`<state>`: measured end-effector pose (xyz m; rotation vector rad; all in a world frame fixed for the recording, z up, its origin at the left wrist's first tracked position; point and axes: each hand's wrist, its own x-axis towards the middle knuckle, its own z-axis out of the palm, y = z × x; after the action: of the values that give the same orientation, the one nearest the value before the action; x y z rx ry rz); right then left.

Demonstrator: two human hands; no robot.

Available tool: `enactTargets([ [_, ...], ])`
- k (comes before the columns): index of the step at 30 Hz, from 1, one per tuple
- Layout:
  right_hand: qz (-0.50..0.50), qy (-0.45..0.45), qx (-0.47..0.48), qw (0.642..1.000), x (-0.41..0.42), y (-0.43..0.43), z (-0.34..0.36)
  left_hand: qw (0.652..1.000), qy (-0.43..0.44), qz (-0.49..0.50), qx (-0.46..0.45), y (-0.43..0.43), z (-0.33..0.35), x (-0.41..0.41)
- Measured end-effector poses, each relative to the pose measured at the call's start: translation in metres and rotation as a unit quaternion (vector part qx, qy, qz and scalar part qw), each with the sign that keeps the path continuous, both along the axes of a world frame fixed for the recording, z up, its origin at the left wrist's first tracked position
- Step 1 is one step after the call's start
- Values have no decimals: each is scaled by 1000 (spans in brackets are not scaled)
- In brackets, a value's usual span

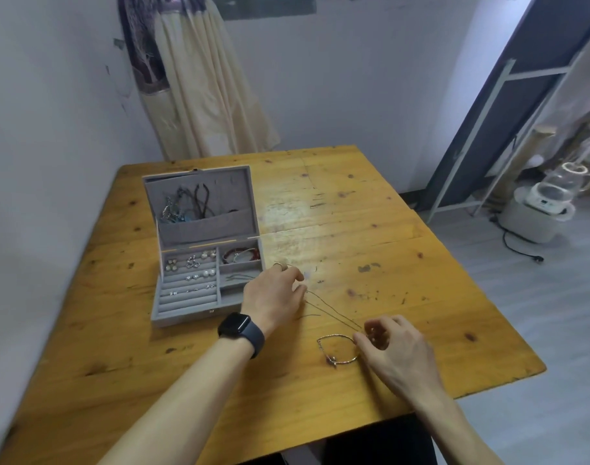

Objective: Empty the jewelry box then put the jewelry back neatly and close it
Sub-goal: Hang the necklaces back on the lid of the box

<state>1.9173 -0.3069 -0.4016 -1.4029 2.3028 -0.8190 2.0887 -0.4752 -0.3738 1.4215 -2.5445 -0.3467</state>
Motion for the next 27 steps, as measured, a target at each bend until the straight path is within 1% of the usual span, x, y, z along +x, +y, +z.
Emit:
enactTargets([
  [3,28,3,12,1000,2,-1,1,994,104,8,-33,10,3,28],
  [5,35,-1,15,999,5,-3,1,985,158,36,-50,18,9,57],
  [9,37,8,13,999,18,-8,-1,973,201,107,-35,31,12,123],
  [11,30,13,23,999,23,-10,-2,974,184,130,-13,36,10,147],
  [14,33,38,65,997,32,-16,-4,982,106,149,46,50,8,177],
  [16,34,49,85,995,35,-19,-5,983,78,145,83,58,0,189],
  [19,30,36,75,996,37,-18,-3,979,89,148,112,68,-11,193],
  [24,22,-22,9,999,34,-9,1,978,116,148,88,76,-16,183],
  [27,26,-20,-11,999,34,-5,1,981,110,142,75,78,-16,178],
])
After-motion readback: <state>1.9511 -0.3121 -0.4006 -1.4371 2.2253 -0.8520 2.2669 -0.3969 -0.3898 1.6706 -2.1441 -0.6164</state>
